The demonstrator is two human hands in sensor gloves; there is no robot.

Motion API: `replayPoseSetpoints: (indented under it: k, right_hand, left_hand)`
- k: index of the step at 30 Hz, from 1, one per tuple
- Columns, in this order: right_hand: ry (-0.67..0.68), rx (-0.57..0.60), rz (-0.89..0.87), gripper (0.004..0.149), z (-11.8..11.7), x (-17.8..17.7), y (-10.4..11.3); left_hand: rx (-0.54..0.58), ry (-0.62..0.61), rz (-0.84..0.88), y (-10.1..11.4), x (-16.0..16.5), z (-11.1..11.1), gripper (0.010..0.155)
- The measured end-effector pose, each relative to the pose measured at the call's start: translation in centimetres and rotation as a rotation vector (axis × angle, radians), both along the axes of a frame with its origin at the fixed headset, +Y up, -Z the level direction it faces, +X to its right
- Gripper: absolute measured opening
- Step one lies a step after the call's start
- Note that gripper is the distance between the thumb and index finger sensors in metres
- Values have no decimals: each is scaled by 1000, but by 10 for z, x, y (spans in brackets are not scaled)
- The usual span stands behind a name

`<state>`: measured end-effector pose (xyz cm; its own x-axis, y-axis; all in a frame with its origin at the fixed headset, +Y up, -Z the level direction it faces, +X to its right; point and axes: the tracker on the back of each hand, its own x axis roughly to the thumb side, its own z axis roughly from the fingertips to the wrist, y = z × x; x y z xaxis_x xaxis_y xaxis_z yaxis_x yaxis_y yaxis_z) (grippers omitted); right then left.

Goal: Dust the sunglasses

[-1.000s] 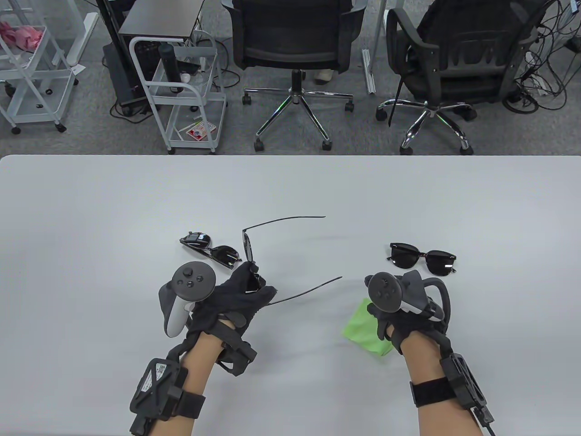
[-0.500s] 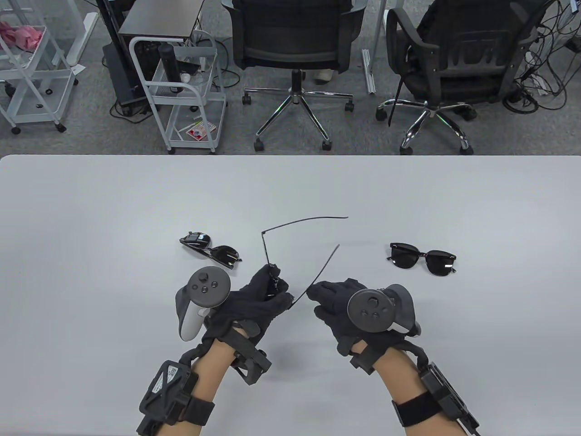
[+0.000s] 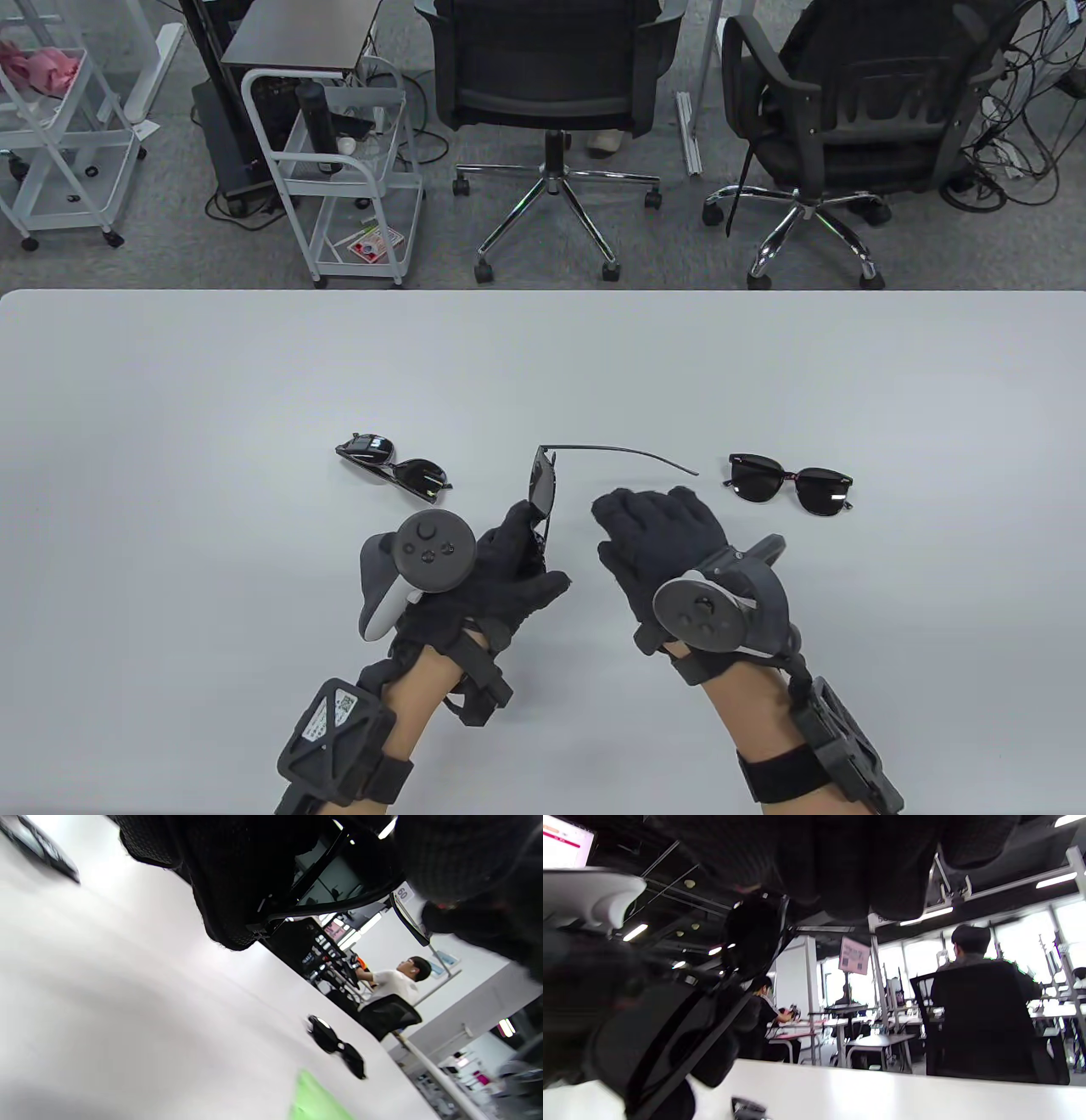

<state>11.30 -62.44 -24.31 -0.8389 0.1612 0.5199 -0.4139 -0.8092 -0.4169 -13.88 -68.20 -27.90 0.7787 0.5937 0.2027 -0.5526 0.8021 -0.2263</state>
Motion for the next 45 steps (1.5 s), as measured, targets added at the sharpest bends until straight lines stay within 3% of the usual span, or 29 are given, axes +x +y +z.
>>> replayPoseSetpoints:
  k: [2, 6, 10, 13, 18, 21, 24, 27, 30, 32, 36, 39, 42, 45]
  right_hand:
    - [-22, -68, -27, 67, -6, 7, -6]
    - [-31, -341, -120, 78, -26, 13, -39]
    - [53, -526, -253, 74, -32, 11, -53]
    - [195, -633, -351, 67, -32, 1, -56]
    - [355, -723, -317, 68, -29, -17, -59]
    - [335, -709, -235, 67, -31, -15, -59]
    - [234, -643, -240, 64, -33, -4, -53]
    - [94, -518, -306, 62, -32, 11, -42]
    - [-17, -352, -178, 61, -25, 17, -31]
    - [-7, -257, -70, 61, -21, 8, -26]
    - [63, -219, 75, 64, -14, -20, -28]
    - [60, -159, 229, 64, -11, -37, -31]
    - [38, -104, 235, 60, -8, -40, -30]
    - [32, -134, 200, 57, -10, -41, -32]
  left_hand:
    - [81, -15, -116, 2, 0, 0, 94]
    - [138, -68, -201, 2, 7, 2, 93]
    - [153, -81, -202, 4, 15, 6, 93]
    - [120, -105, -175, 3, 18, 7, 93]
    - [116, -135, -170, 3, 26, 12, 92]
    - [121, -139, -197, 1, 27, 11, 92]
    - [172, -108, -287, 1, 26, 9, 92]
    - [249, -58, -420, 1, 23, 8, 90]
    - [305, -3, -542, 1, 20, 7, 87]
    - [344, -4, -593, 1, 22, 9, 88]
    - [434, -17, -646, 3, 32, 15, 104]
    - [525, -36, -627, 8, 41, 24, 107]
    - [569, -62, -635, 10, 46, 30, 106]
    - [588, -83, -632, 9, 50, 32, 106]
